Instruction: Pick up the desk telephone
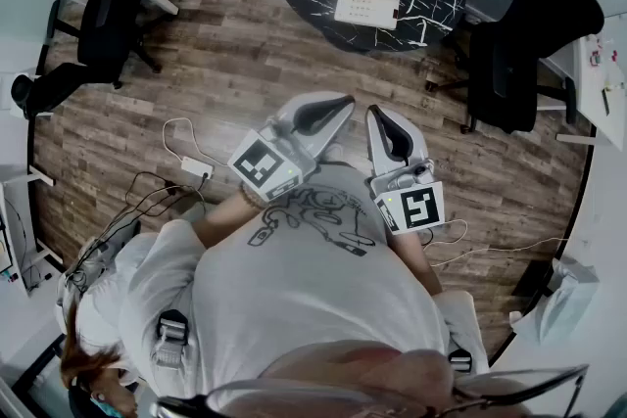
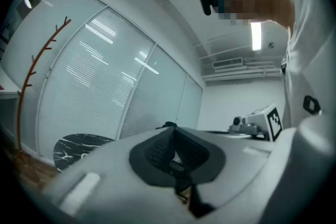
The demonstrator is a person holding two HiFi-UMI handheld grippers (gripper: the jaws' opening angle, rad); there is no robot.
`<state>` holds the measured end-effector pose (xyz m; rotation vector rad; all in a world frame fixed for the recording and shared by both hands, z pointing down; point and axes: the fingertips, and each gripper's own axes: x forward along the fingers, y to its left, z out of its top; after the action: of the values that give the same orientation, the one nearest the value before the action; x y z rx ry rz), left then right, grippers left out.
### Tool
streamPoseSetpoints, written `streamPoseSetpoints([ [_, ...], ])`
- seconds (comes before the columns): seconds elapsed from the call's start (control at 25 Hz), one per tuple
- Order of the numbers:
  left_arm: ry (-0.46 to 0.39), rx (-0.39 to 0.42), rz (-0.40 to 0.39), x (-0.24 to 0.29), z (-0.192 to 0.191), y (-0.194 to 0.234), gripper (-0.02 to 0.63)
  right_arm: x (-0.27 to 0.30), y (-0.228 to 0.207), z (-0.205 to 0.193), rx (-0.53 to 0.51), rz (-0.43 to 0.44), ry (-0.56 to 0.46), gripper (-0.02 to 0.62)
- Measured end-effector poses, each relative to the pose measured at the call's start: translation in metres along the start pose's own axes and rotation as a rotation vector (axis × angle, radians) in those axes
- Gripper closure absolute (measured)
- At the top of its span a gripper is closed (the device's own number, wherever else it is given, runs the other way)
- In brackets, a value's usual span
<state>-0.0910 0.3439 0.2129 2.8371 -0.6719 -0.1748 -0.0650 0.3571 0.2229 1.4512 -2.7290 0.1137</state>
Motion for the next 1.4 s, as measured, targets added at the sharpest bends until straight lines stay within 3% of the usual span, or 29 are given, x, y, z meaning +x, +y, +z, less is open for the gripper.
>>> streamPoseSetpoints([
  [0.96,0.045,0.010,0.072,0.083,-0.032,-0.013,0.604,-0.033,-0.084,-0.019,0.060,0.035,-0.006,0.589],
  [1.4,0.061,0.001,0.097,0.100,-0.039,0.007,0.604,-0.020,-0.107,-0.027,0.075,0.038,0.009,0.589],
])
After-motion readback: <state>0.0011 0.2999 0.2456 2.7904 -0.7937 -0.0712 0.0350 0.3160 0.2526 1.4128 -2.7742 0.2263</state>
